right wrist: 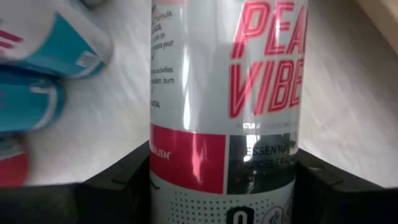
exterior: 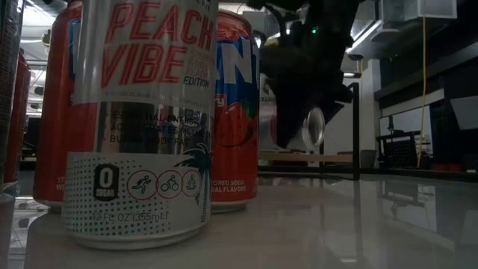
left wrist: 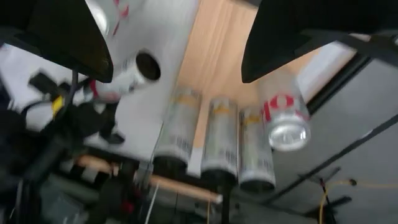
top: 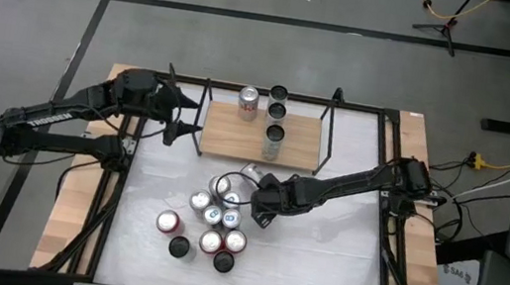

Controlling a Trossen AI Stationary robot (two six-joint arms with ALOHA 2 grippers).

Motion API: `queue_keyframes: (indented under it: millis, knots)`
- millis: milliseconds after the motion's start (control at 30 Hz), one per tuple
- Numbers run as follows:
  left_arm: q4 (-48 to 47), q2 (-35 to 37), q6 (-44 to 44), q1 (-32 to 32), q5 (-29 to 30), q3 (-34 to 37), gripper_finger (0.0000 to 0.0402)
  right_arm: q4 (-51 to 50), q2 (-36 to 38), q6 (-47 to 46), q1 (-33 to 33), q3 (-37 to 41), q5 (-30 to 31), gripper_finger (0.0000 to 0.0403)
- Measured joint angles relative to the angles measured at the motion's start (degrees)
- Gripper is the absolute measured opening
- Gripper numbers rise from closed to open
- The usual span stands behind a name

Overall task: Place canned beverage on shelf
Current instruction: Put the white pink soda can onto the shelf

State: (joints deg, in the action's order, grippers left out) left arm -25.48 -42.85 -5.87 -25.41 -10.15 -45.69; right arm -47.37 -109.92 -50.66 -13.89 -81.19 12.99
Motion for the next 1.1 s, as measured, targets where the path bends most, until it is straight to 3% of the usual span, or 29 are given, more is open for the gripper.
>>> queue_keyframes:
  millis: [333, 667, 867, 1100]
  knots:
    - [11.9, 0.0, -10.4, 0.0, -2.9, 0.0, 0.0348, 0.3, 5.2, 1.7, 0.0, 0.0, 0.9, 0.0249]
    - [13.2, 0.0, -12.1, 0.0, -6.1, 0.0, 0.0348, 4.6, 8.2, 7.5, 0.0, 0.0, 4.2, 0.025]
    - [13.1, -0.3, -12.1, 0.4, -10.9, 0.0, 0.0348, 12.8, 8.3, 16.3, 0.0, 0.0, 8.6, 0.0251]
    - [12.9, -2.5, -12.0, 4.3, -11.8, 0.0, 0.0348, 19.0, 8.3, 27.2, 0.3, 0.0, 17.1, 0.0251]
